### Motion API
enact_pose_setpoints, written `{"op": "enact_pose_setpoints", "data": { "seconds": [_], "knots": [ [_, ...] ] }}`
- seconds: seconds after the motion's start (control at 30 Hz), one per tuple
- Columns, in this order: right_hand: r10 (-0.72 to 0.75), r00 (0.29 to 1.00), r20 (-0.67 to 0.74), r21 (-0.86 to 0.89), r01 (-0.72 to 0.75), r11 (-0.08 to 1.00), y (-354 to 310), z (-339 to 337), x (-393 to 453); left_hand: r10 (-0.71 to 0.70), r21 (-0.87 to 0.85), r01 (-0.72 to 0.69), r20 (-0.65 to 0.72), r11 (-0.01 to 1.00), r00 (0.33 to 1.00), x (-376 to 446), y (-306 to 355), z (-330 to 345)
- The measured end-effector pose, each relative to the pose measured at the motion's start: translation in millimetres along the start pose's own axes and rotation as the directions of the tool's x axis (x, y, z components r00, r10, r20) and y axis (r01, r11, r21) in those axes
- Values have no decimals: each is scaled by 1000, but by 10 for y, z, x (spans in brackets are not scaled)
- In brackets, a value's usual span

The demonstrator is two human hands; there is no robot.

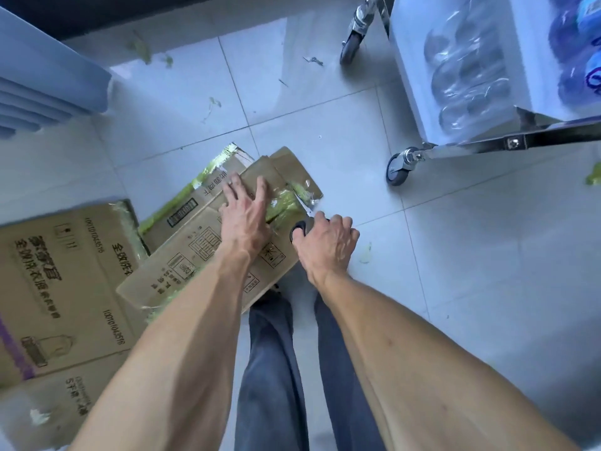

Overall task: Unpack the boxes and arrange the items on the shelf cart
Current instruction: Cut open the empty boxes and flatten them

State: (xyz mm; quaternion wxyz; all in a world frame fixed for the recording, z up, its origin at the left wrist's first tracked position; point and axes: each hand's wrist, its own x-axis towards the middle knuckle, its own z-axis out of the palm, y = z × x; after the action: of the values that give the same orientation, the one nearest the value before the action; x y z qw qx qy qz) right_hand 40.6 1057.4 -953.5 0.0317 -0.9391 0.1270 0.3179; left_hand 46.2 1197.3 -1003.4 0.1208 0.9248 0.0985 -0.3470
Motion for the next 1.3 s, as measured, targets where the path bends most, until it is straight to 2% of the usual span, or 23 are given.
{"op": "enact_pose_setpoints", "data": {
  "seconds": [0.07, 0.17, 0.3, 0.5, 0.7, 0.93, 1.17, 1.3],
  "knots": [
    [-93, 993, -73, -55, 89, 994, 59, 17, -56, -29, -68, 28, -16, 997, 999, 20, 37, -68],
    [-228, 972, -62, -149, 216, 965, 101, 22, -142, -59, -117, 58, 0, 991, 998, -1, 71, -163],
    [-207, 978, -27, -228, 196, 954, 7, -39, -180, -78, -145, 77, 0, 986, 997, -74, 57, -201],
    [-258, 966, -1, -322, 244, 915, 2, -200, -219, -68, -157, 66, -7, 985, 998, -153, 32, -261],
    [-379, 924, 46, -416, 363, 834, 139, -361, -163, -81, -182, 83, 18, 980, 997, -227, 50, -335],
    [-341, 940, -15, -326, 318, 890, 18, -404, -180, -135, -217, 131, -2, 967, 991, -268, 54, -389],
    [-295, 955, 9, -286, 286, 915, -12, -442, -241, -144, -243, 138, -3, 960, 990, -305, 40, -345],
    [-337, 941, -9, -238, 325, 915, -72, -479, -206, -167, -238, 160, -7, 958, 986, -329, 6, -357]
  ]
}}
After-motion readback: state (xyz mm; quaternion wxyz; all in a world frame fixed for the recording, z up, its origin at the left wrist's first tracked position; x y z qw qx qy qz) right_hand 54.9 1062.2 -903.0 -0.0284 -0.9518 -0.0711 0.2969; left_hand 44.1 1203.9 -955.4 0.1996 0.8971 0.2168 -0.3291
